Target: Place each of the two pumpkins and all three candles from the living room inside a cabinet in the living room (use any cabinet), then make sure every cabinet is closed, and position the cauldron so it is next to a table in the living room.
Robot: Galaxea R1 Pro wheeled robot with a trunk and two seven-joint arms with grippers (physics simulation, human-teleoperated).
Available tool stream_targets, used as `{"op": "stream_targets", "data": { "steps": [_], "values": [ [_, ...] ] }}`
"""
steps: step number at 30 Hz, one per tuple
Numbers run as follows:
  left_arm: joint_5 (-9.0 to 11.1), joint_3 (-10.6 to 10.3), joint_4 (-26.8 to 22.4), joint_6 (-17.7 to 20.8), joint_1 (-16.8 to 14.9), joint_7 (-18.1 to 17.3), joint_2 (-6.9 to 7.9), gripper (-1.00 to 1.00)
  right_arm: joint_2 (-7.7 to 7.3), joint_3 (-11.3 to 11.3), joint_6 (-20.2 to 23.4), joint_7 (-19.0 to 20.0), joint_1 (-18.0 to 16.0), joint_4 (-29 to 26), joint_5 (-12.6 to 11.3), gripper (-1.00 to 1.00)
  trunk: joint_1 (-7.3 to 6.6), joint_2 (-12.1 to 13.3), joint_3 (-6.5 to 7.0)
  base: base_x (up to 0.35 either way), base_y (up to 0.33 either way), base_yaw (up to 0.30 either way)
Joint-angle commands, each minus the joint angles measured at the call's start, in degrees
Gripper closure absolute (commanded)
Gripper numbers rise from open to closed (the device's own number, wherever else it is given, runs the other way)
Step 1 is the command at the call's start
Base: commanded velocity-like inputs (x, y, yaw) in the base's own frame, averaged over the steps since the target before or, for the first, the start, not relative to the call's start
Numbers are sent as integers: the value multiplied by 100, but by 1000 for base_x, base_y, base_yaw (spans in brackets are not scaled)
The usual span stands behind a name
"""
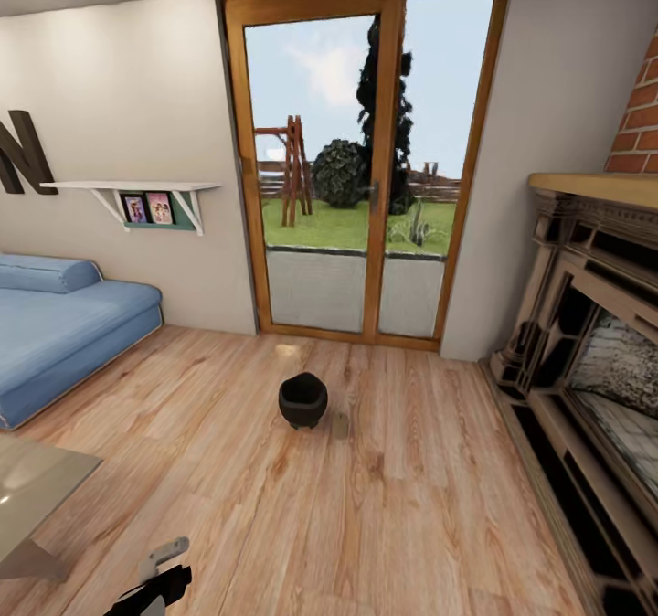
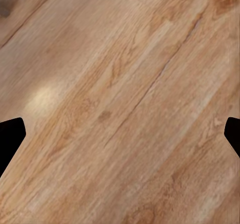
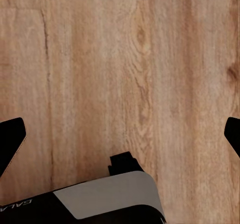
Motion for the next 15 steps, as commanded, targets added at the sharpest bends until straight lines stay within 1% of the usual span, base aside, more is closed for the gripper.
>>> {"op": "stream_targets", "data": {
  "steps": [1, 9, 12, 15],
  "values": [
    [53, -49, -4, -14, -3, 25, 3, -100, 9, 43, -26, 3, -8, 11, -53, -100, 1, -3, -6, 177, 0, 0],
    [58, -50, -4, -14, -3, 17, 3, -100, -4, 33, -15, -1, -7, 47, -59, -100, 1, -3, -6, 242, 0, 0],
    [59, -51, -4, -14, -3, 5, 3, -100, -4, 36, -13, 3, -6, 53, -70, -100, 1, -3, -6, 140, 0, 0],
    [59, -50, -4, -14, -3, 0, 3, -100, -5, 34, -8, 0, -6, 40, -74, -100, 1, -3, -6, 55, 0, 0]
  ]
}}
